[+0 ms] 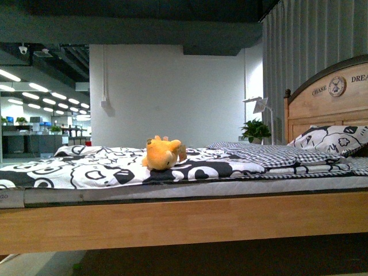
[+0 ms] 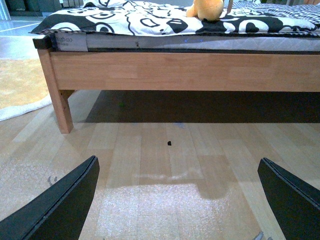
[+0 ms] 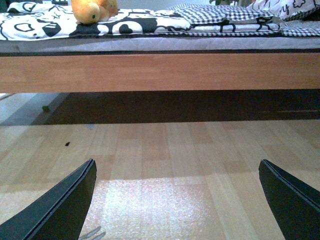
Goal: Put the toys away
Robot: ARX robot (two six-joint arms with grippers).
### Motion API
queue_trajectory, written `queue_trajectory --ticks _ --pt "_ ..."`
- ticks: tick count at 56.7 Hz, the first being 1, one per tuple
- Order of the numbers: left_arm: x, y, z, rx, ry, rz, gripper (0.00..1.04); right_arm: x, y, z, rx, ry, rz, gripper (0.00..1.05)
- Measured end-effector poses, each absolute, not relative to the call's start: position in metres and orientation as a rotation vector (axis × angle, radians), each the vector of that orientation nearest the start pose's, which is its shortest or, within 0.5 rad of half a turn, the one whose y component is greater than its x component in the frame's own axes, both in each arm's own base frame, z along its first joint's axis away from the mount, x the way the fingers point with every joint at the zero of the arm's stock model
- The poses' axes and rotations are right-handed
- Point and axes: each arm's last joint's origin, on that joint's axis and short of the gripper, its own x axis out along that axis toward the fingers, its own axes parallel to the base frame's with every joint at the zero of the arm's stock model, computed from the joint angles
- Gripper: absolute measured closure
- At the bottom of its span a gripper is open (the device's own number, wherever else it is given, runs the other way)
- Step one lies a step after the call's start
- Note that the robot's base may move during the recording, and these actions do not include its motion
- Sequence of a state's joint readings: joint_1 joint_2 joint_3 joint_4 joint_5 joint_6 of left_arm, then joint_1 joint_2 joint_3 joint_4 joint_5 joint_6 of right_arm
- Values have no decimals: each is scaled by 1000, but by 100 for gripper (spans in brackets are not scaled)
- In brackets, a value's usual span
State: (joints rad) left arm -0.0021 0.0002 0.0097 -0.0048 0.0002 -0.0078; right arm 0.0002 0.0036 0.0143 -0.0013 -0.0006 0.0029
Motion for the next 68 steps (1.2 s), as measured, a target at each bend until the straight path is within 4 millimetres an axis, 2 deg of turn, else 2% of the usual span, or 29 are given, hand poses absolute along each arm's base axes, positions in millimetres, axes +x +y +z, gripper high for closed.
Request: queue_trajectory --ticks 68 --pt "97 0 166 -8 -4 -2 6 97 0 168 3 -9 1 7"
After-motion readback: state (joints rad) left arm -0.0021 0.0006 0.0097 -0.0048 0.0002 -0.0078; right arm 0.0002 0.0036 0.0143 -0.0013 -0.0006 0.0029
